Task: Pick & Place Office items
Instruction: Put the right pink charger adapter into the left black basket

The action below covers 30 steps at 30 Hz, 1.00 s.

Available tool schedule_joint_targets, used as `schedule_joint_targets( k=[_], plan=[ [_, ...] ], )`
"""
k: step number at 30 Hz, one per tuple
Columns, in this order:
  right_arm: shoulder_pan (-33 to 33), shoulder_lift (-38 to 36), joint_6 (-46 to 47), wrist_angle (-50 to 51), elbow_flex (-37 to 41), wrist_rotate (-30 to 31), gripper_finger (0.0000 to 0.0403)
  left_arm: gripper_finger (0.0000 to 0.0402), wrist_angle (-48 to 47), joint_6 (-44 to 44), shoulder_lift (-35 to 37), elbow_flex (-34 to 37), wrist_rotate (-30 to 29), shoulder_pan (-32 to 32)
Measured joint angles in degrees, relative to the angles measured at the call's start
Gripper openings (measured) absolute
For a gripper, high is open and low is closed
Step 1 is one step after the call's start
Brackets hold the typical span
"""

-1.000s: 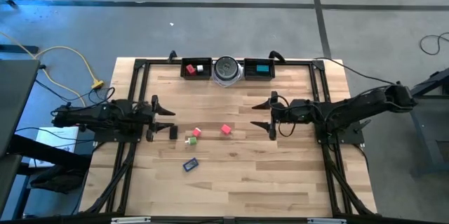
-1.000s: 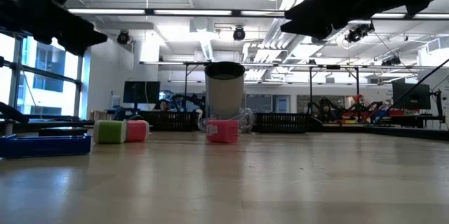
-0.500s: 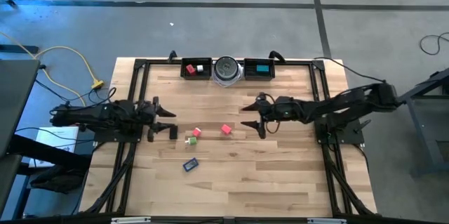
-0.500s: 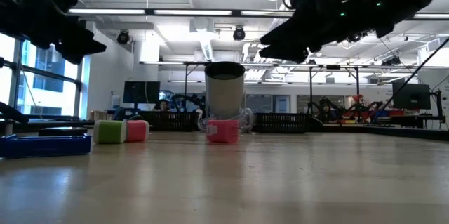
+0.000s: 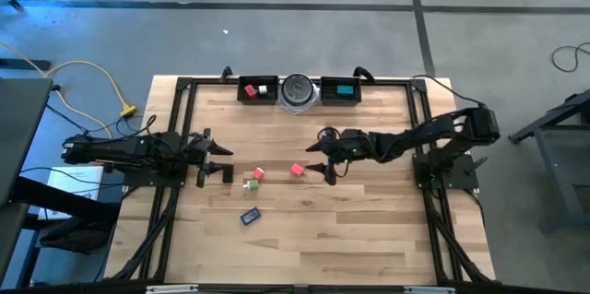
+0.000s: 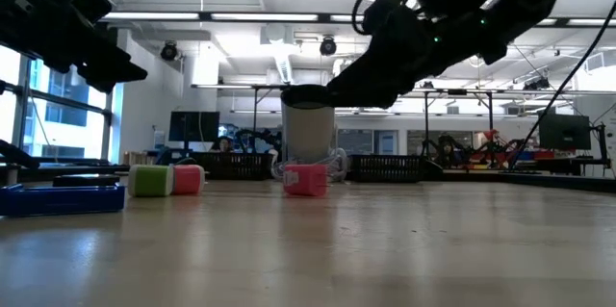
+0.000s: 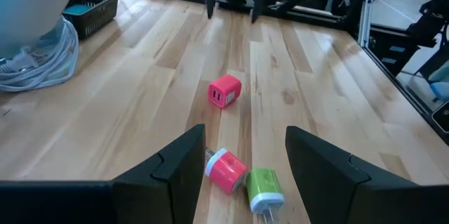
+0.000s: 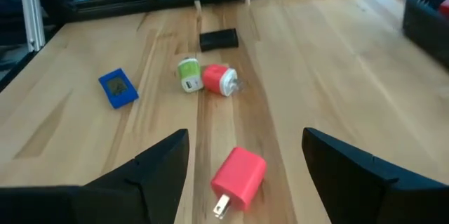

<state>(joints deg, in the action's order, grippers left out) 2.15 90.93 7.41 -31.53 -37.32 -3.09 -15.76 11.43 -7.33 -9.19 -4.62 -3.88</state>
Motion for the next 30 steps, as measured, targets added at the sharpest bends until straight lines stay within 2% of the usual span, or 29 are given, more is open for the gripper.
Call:
schedule_joint_targets(
  k=[9, 13, 23, 30],
  plan=[
    [-2.4, 5.1, 2.0, 3.3, -4.9, 0.3, 0.0265, 0.0192, 0.4, 0.0, 0.0, 0.0, 0.0, 0.0],
    [-3.8, 6.6, 3.6, 5.1, -5.4, 4.0, 0.0265, 0.0192, 0.5, 0.0, 0.0, 0.0, 0.0, 0.0],
    [-5.6, 11.8, 8.0, 2.1, -5.4, 7.4, 0.0265, 0.0192, 1.1, 0.0, 0.0, 0.0, 0.1, 0.0],
    [-5.6, 12.7, 9.5, 0.5, -5.4, 8.3, 0.0265, 0.0192, 1.2, 0.0, 0.0, 0.0, 0.1, 0.0]
  ],
)
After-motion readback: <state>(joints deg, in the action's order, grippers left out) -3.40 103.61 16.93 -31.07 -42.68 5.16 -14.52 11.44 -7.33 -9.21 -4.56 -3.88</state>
